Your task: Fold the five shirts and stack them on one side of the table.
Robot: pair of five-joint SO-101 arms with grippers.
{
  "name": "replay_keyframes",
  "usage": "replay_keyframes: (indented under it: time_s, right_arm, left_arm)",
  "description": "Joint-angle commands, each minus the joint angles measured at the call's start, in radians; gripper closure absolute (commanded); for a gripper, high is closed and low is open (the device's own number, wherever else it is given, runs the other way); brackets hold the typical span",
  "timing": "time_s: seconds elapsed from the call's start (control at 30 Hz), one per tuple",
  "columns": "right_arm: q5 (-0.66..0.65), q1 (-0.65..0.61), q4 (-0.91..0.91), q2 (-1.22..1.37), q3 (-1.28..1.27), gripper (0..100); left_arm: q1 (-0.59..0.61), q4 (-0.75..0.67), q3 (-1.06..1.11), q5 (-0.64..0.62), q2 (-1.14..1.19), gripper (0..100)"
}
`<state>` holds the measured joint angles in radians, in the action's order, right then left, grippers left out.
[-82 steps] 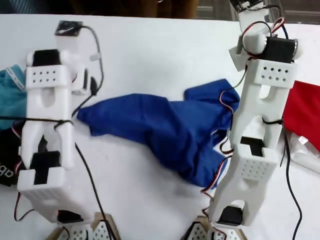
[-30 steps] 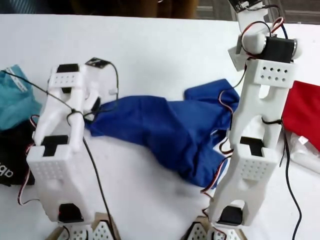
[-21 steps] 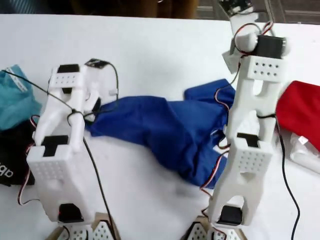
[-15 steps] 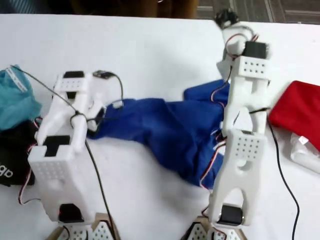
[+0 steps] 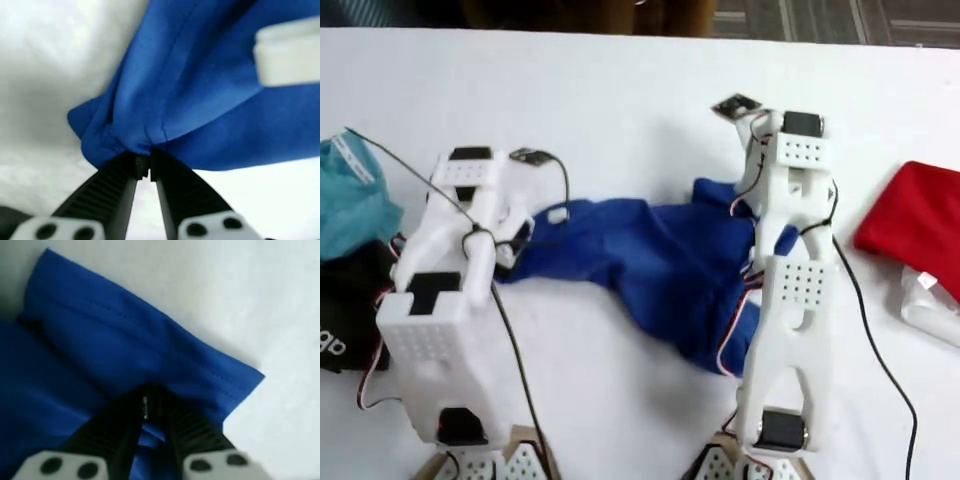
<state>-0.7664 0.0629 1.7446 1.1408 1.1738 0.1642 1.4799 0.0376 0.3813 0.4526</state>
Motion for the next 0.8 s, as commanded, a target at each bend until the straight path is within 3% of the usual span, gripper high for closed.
replay_keyframes:
  time_s: [0.0, 0.23, 0.53, 0.77]
  right_arm:
    - [-0.017, 0.004, 0.03, -0.084, -0.094, 98.0]
    - [-0.1, -0.041, 0.028, -0.358, -0.485, 98.0]
    - [-0.104, -0.073, 0.027, -0.671, -0.525, 97.4]
    - [-0.103, -0.036, -0.013, -0.576, -0.512, 73.5]
  left_arm:
    - [-0.014, 0.008, 0.002, 0.011, -0.003, 98]
    - [-0.015, 0.0, 0.002, 0.011, 0.0, 98]
    - [-0.015, -0.048, -0.01, 0.003, 0.081, 98]
    - [-0.038, -0.038, -0.033, 0.003, 0.089, 98]
